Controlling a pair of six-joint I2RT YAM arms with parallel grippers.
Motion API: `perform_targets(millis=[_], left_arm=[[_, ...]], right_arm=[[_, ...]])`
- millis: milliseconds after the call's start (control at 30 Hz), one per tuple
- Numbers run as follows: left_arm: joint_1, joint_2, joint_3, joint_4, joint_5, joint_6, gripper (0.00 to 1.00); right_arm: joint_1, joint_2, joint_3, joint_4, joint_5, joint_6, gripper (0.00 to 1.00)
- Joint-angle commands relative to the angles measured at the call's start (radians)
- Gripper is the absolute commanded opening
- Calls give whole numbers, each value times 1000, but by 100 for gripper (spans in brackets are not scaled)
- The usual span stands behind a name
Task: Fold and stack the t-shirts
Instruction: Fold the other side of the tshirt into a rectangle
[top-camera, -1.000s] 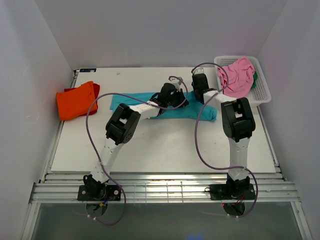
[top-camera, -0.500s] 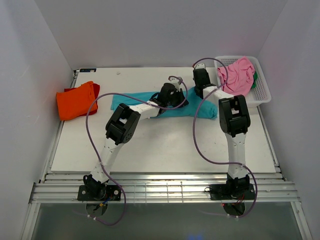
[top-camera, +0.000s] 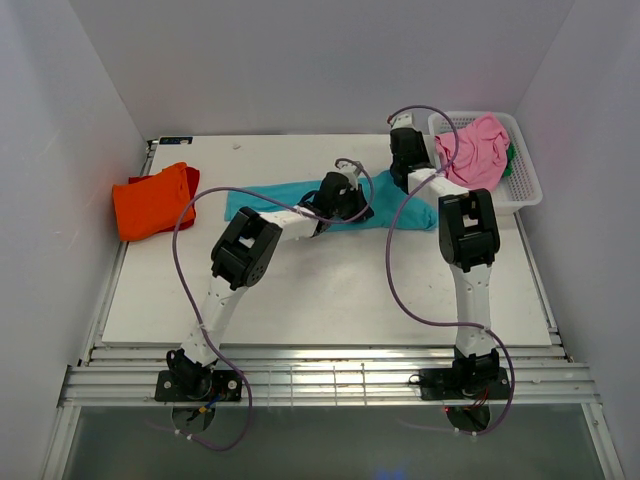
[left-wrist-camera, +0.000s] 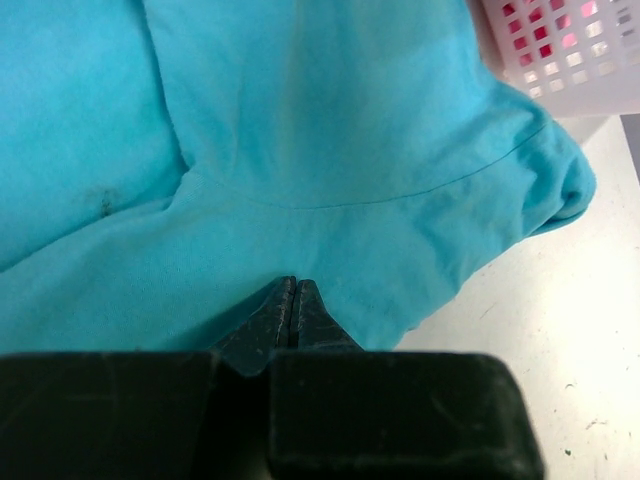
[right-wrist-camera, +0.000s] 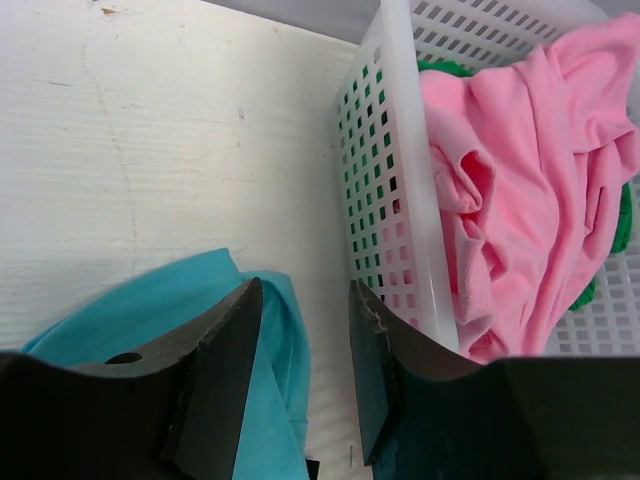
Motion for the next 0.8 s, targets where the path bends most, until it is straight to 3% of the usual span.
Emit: perform_targets(millis=[0, 233, 433, 567, 767], left_arm=[[1, -63, -30, 24, -17, 5, 2], [1, -174, -137, 64, -135, 60, 0], [1, -407, -281, 62, -411, 171, 6], [1, -531, -390, 39, -546, 215, 8], [28, -636, -539, -54, -755, 206, 8]], right_arm=[[-17, -18, 33, 57, 31, -24, 47], [-19, -216, -121, 10, -70, 103, 46], [-11, -401, -233, -165, -137, 222, 43], [-8, -454, -267, -312, -202, 289, 40], [-5, -457, -367, -351, -198, 348, 37]])
